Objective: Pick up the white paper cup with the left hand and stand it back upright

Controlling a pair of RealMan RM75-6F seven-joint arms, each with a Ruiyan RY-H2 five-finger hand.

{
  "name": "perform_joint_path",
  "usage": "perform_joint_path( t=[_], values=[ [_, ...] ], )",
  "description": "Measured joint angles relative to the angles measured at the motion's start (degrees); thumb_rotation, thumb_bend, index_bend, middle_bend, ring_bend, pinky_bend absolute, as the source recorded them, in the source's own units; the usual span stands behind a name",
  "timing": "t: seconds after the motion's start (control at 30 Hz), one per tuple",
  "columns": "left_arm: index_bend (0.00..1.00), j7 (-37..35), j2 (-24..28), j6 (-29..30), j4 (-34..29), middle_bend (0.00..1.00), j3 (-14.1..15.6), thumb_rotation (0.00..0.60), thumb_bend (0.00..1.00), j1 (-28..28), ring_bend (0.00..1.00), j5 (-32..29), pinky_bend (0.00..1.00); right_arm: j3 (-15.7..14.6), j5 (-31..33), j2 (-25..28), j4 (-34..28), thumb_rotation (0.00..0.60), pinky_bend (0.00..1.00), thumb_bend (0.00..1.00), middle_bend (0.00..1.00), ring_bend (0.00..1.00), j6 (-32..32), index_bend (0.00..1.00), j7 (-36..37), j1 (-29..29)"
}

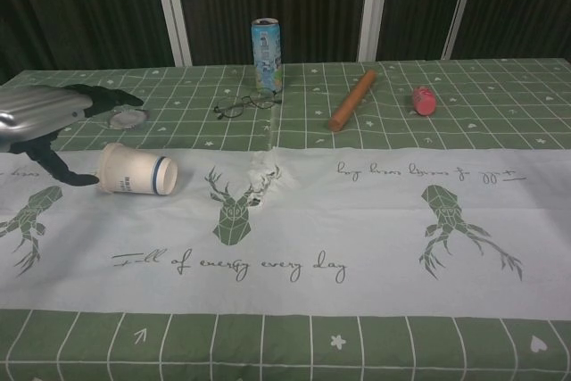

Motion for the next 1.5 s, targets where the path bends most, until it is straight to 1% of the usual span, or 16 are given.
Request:
perform_joint_path(
  t=[0.1, 0.2, 0.3, 0.4, 0.57, 0.77, 0.9, 1.2, 1.3, 1.47, 1.5],
  values=[
    [0.0, 11.2, 0.0, 0.7, -3.9, 0.0, -0.3, 0.6, 0.2, 0.2, 0.0, -4.8, 0.01, 0.0, -0.1, 0.1, 0.1, 0.6, 0.0, 0.0, 0.0, 0.0, 0.1, 0.0, 0.4, -0.1],
    [0.0, 20.2, -0.2, 1.7, -7.6, 0.0, -0.6, 0.6, 0.19, 0.2, 0.0, -10.7, 0.01, -0.1, -0.1, 0.1, 0.1, 0.6, 0.0, 0.0, 0.0, 0.0, 0.1, 0.0, 0.6, -0.1],
    [0.01, 26.8, -1.4, 2.6, -9.6, 0.0, -0.9, 0.6, 0.19, -0.3, 0.0, -16.2, 0.01, -0.1, -0.1, 0.2, 0.3, 0.6, 0.0, 0.0, 0.0, 0.0, 0.3, 0.0, 1.0, -0.3],
    [0.0, 31.6, -3.4, 3.5, -10.4, 0.0, -1.2, 0.6, 0.2, -1.3, 0.0, -20.1, 0.01, -0.2, -0.1, 0.2, 0.4, 0.6, 0.0, 0.0, 0.0, 0.0, 0.2, 0.0, 1.2, -0.3],
    [0.0, 37.5, -7.0, 5.1, -10.6, 0.0, -1.9, 0.6, 0.19, -3.5, 0.0, -25.2, 0.01, -0.2, -0.1, 0.2, 0.7, 0.6, 0.0, 0.0, 0.0, 0.0, 0.2, 0.0, 1.6, -0.3],
    [0.0, 39.7, -9.3, 6.1, -10.0, 0.0, -2.4, 0.6, 0.19, -5.3, 0.0, -27.8, 0.01, -0.1, 0.1, 0.2, 0.8, 0.6, 0.0, 0.0, 0.0, 0.0, -0.1, 0.0, 1.5, -0.2],
    [0.01, 41.0, -11.5, 5.9, -7.7, 0.0, -2.7, 0.6, 0.19, -6.9, 0.0, -30.5, 0.01, -0.1, 0.1, 0.3, 0.9, 0.6, 0.0, 0.0, 0.0, 0.0, -0.2, 0.0, 1.7, -0.2],
    [0.01, 41.0, -13.3, 4.8, -4.2, 0.01, -2.7, 0.6, 0.2, -8.7, 0.0, -32.6, 0.01, -0.1, 0.3, 0.3, 1.2, 0.6, 0.0, 0.0, 0.0, 0.0, -0.5, 0.0, 2.0, -0.2],
    [0.03, 40.2, -13.7, 4.2, -2.8, 0.03, -2.5, 0.6, 0.2, -9.1, 0.0, -32.8, 0.01, 0.0, 0.4, 0.3, 1.1, 0.6, 0.0, 0.0, 0.0, 0.0, -0.5, 0.0, 2.0, -0.1],
    [0.09, 38.6, -14.4, 3.4, -0.9, 0.1, -2.2, 0.6, 0.2, -9.6, 0.01, -32.3, 0.01, 0.0, 0.5, 0.2, 1.3, 0.6, 0.0, 0.0, 0.0, 0.0, -0.8, 0.0, 2.0, 0.0],
    [0.09, 38.2, -14.5, 3.2, -0.5, 0.1, -2.2, 0.6, 0.2, -9.7, 0.01, -32.1, 0.01, 0.0, 0.6, 0.2, 1.3, 0.6, 0.0, 0.0, 0.0, 0.0, -0.9, 0.0, 2.0, 0.0]
  ],
)
